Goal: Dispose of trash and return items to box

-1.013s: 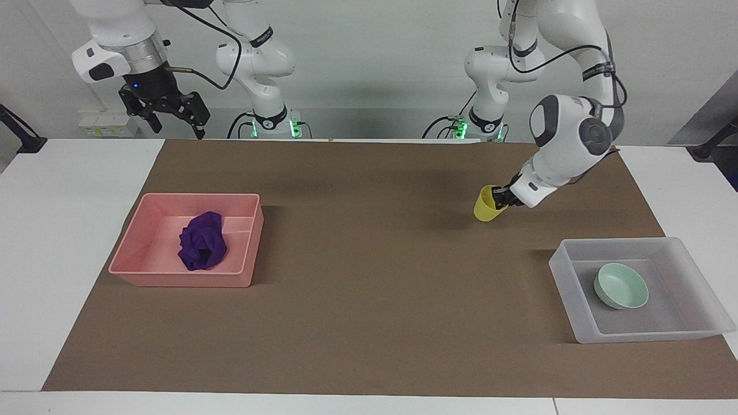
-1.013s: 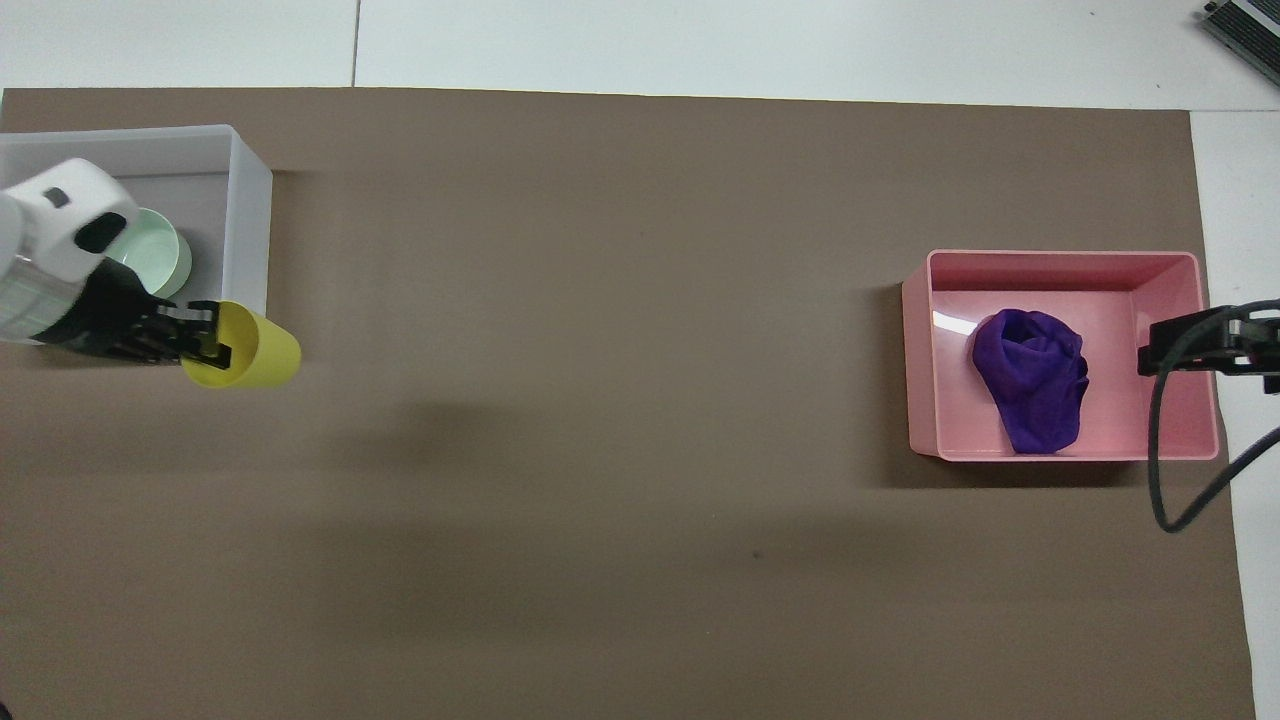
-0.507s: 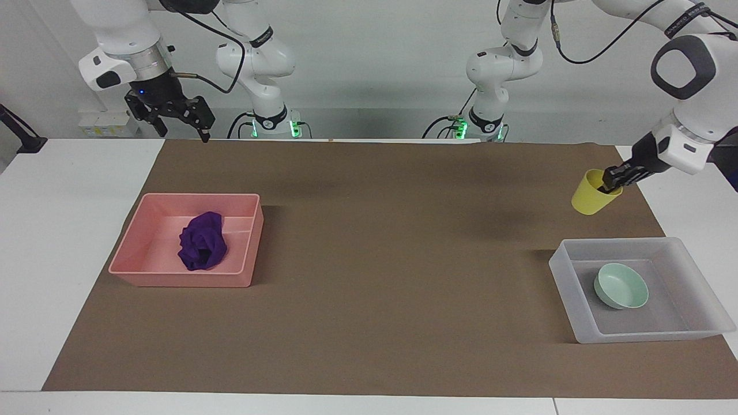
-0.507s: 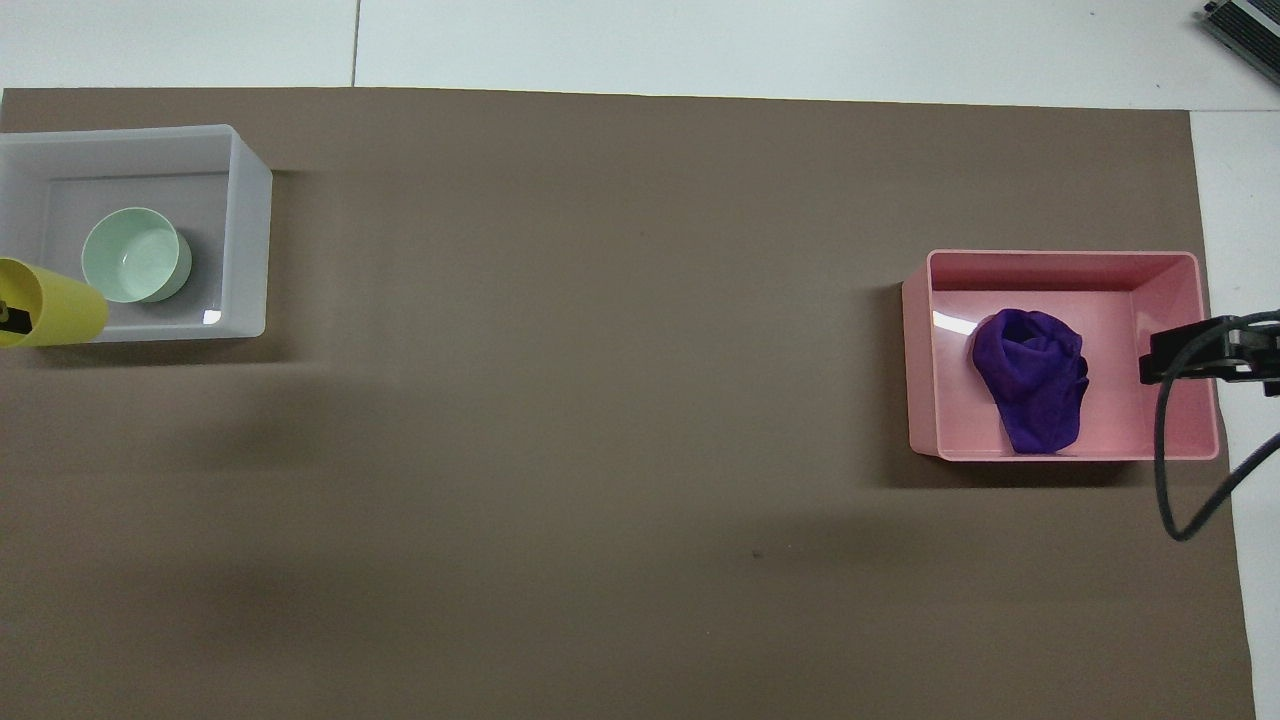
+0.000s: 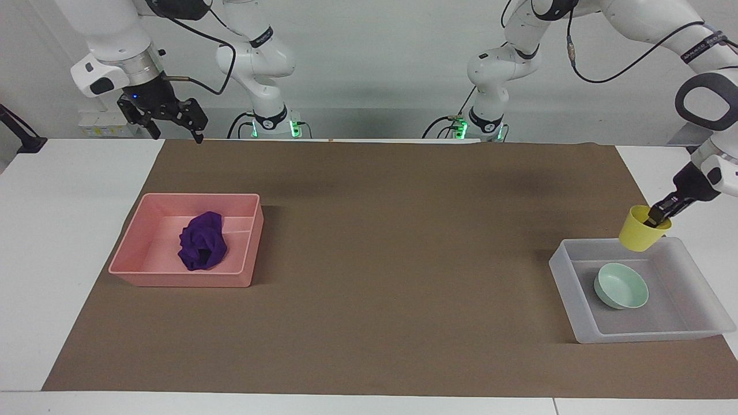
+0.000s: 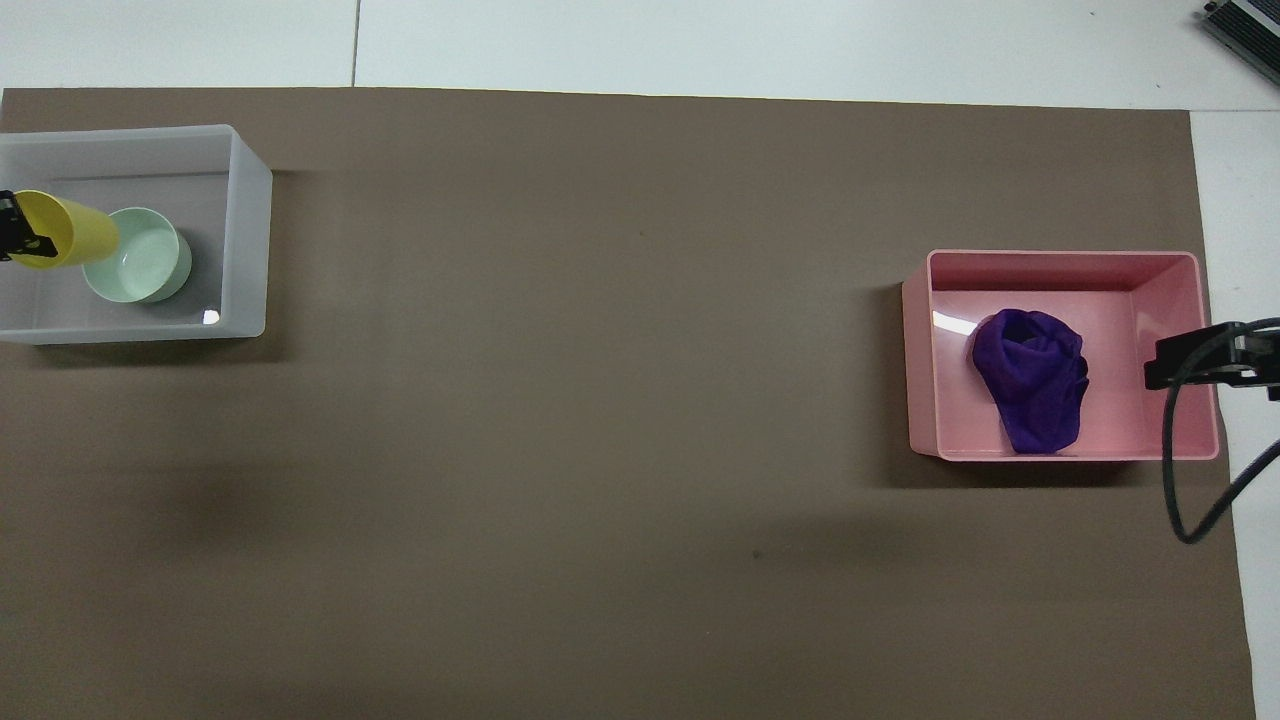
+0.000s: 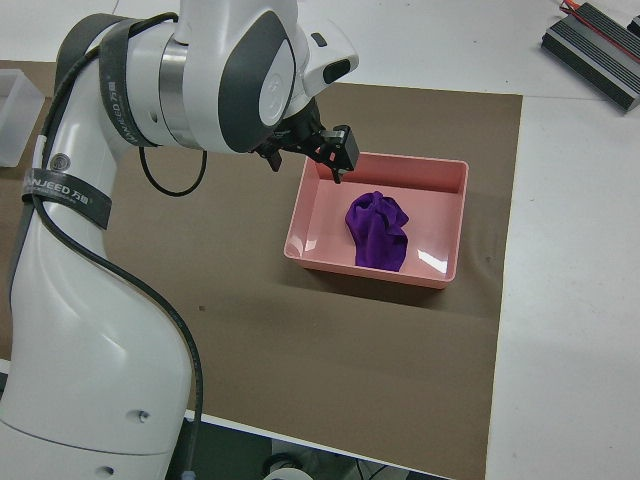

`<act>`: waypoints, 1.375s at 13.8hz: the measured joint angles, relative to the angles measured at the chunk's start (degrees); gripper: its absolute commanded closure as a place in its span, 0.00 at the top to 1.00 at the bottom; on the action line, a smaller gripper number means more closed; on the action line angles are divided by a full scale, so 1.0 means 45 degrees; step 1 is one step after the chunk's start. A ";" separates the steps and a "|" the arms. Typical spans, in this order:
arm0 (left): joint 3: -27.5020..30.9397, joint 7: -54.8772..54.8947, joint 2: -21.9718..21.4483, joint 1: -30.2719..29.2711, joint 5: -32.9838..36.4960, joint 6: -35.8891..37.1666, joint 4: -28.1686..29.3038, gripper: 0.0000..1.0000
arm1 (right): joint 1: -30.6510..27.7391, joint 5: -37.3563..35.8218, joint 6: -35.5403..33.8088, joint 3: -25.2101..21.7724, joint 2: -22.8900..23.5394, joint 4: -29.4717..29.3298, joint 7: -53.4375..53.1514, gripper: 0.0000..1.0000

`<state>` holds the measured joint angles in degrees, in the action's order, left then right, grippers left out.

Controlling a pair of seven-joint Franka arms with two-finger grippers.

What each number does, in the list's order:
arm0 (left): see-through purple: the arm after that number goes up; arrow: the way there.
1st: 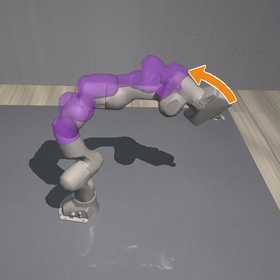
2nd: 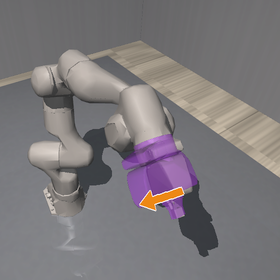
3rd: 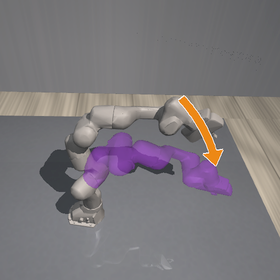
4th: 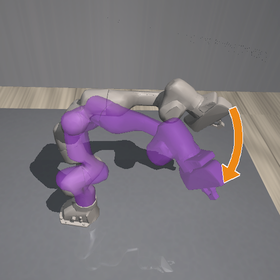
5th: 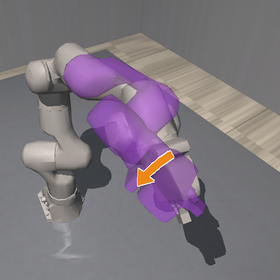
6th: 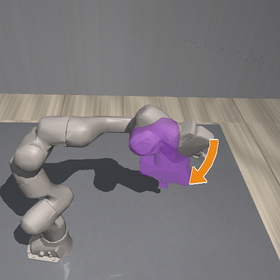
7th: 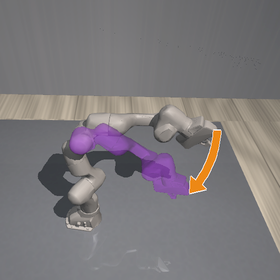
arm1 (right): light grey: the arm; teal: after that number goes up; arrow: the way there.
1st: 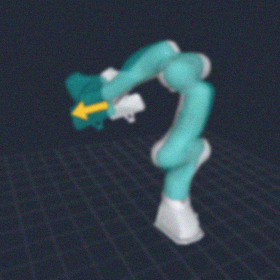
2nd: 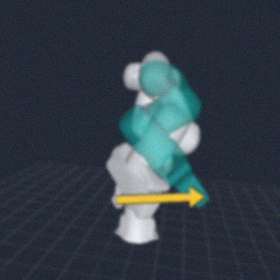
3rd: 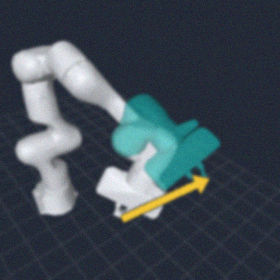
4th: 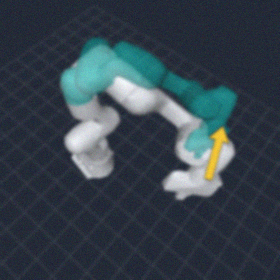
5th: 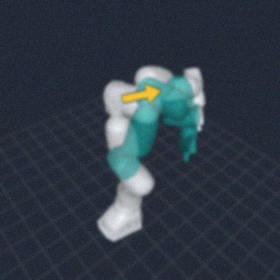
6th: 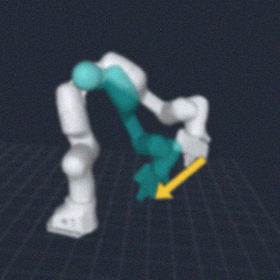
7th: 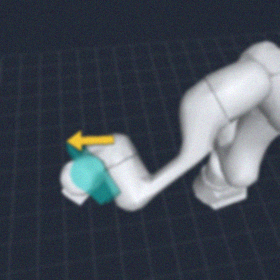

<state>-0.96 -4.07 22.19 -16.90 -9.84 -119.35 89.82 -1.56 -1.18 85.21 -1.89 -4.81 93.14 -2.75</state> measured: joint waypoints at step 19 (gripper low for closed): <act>-0.0360 -0.0410 -0.1923 0.1581 0.2327 0.5155 -0.0849 1.00 | 0.0058 0.0010 0.0009 0.0012 -0.0023 0.0022 -0.0030 1.00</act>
<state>-2.58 -5.91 13.54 -9.79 0.64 -96.16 86.00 -1.30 -1.14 85.25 -1.83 -4.91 93.24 -2.88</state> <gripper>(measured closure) 0.000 0.000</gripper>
